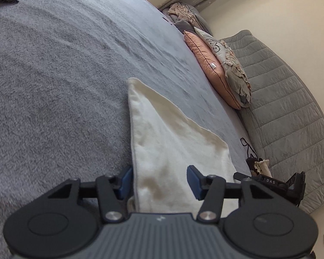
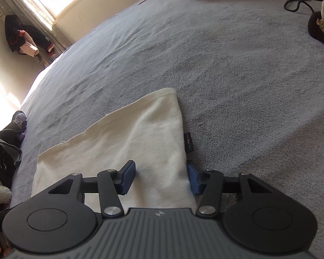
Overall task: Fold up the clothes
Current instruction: 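Grasp the folded sweatshirt edge with both grippers and lift it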
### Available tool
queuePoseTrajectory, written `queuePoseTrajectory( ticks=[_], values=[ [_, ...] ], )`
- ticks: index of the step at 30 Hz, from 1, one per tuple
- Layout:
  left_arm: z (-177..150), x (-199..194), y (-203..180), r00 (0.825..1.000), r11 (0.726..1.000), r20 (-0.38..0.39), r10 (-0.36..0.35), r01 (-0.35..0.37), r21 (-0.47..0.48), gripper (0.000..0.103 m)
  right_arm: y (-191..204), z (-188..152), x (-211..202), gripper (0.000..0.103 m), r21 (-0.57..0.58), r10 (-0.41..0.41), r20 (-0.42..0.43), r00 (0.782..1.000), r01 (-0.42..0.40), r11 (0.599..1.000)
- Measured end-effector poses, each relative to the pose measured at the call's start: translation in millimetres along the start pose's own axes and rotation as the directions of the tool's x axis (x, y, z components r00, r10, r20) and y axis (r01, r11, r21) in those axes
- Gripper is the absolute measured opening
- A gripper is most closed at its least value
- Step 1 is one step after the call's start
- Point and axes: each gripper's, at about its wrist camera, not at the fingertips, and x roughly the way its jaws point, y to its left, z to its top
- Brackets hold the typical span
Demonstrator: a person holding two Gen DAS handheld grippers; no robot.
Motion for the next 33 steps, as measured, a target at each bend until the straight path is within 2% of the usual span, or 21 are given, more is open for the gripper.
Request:
queuePoseTrajectory(
  ticks=[4,11,20,33],
  values=[
    [-1.2,3.9,3.8,1.0,0.999,-0.002,-0.031,0.031,-0.043,0.05,-14.1,3.0,-1.3,0.046,0.086,0.049,-0.01,0.999,-0.048,0.995],
    [-1.8,11.5,9.2,0.998,0.992,0.004,-0.069,0.069,-0.107,0.05,-39.2,2.7,0.5,0.046,0.251,0.168,-0.018,0.986,-0.158,0.955],
    [0.2,21.7,14.4,0.992,0.977,0.022,-0.123,0.125,-0.171,0.048,-38.4,-0.4,7.5,0.046,0.311,0.248,-0.02,0.969,-0.23,0.922],
    [3.0,39.2,4.5,0.991,0.973,0.03,-0.133,0.136,-0.184,0.047,-19.8,-1.3,14.0,0.046,0.311,0.257,-0.012,0.966,-0.241,0.919]
  ],
)
